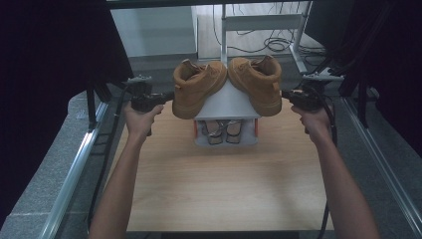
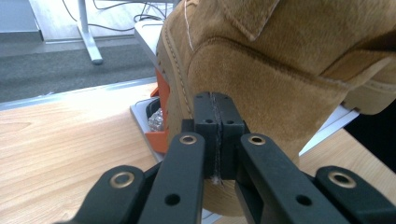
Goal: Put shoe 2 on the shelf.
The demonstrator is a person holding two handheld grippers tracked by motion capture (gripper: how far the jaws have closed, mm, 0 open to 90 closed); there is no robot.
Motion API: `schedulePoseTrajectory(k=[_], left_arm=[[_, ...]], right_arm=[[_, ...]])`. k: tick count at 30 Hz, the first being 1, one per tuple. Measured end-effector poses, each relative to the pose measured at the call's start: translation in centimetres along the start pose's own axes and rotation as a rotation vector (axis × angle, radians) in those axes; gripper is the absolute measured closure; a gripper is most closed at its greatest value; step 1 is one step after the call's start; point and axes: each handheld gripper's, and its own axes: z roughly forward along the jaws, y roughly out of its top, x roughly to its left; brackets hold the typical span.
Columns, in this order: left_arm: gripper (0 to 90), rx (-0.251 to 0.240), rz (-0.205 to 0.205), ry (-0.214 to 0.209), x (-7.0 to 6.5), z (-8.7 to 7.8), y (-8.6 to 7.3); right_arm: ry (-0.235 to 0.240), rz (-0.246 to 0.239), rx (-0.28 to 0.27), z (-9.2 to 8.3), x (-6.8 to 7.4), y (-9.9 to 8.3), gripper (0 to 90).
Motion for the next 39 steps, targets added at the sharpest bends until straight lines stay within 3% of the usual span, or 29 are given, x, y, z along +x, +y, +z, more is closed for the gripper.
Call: schedulePoseTrajectory(k=[5, 8, 15, 17, 19, 20, 24, 26, 31, 34, 39], left_arm=[[89.9, -0.001, -0.008, -0.001, -0.1, 0.0, 0.0], [89.9, -0.006, -0.013, 0.002, -0.2, 0.0, 0.0], [90.0, -0.009, -0.019, -0.003, -0.4, 0.0, 0.4], [90.0, -0.013, -0.03, -0.017, -0.3, 0.0, 0.6], [89.9, -0.021, -0.071, -0.097, -0.3, 0.2, 0.7], [89.9, -0.024, -0.071, -0.113, -0.6, 0.4, 0.7], [89.8, -0.002, -0.01, -0.096, -2.2, 1.5, 1.0], [89.7, 0.0, -0.003, -0.09, -2.8, 1.9, 1.2], [89.6, 0.0, -0.009, -0.086, -2.7, 2.1, 1.3], [89.5, 0.0, -0.014, -0.083, -2.7, 2.2, 1.3], [89.6, -0.003, -0.013, -0.076, -2.6, 2.5, 1.4]], right_arm=[[0.01, -0.006, -0.002, 0.1, 0.5, 0.1, 89.5], [-0.004, -0.036, 0.001, 0.2, 1.2, 0.3, 89.5], [0.002, -0.028, -0.005, 0.5, 1.5, 0.3, 89.5], [-0.001, -0.024, -0.007, 0.5, 1.5, 0.4, 89.5], [-0.005, -0.025, -0.01, 0.6, 1.6, 0.4, 89.6], [-0.008, -0.029, -0.011, 0.7, 1.6, 0.4, 89.5], [-0.013, -0.029, -0.009, 0.7, 1.8, 0.4, 89.6], [-0.017, -0.031, -0.011, 0.7, 1.9, 0.4, 89.6], [0.031, -0.027, -0.015, 1.0, 2.2, 0.4, 89.5], [0.023, -0.044, -0.012, 1.6, 2.6, 0.4, 89.1], [0.008, -0.02, -0.01, 2.5, 2.1, 0.7, 89.2]])
